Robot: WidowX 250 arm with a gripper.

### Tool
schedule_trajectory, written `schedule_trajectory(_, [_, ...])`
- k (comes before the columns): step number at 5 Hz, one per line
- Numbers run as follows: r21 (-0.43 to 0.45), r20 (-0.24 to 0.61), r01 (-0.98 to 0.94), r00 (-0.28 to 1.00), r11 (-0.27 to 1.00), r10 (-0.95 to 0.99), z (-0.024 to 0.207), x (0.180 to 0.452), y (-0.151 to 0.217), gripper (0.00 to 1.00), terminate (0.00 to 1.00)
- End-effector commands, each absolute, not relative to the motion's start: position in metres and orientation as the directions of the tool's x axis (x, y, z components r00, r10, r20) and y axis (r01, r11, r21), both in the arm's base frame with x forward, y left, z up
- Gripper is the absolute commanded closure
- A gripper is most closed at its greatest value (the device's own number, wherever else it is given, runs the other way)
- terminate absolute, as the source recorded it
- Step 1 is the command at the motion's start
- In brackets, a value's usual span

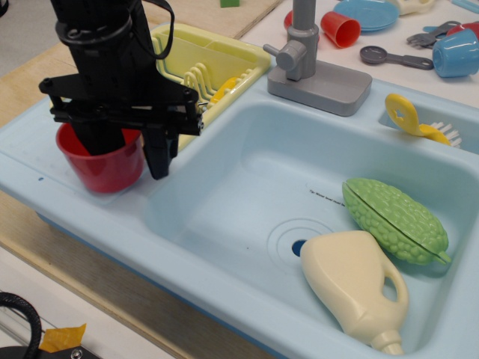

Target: Put cup from anywhere into sink

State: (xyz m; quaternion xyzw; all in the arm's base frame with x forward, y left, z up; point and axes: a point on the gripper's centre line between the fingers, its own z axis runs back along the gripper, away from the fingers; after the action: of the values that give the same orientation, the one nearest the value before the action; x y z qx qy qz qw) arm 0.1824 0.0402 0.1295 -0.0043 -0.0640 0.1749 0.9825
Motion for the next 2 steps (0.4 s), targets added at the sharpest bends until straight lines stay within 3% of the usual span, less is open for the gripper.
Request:
schedule_trajectory(1, [-0.021, 0.14, -0.344, 0.929, 0.939, 0.343, 0.1361, 0.1879, 0.0433, 1.0, 0.0])
schedule_trajectory(2, [-0.01, 0.143, -0.336, 0.932, 0.942, 0.334, 0.1419, 0.1888, 0.0418, 1.0, 0.0])
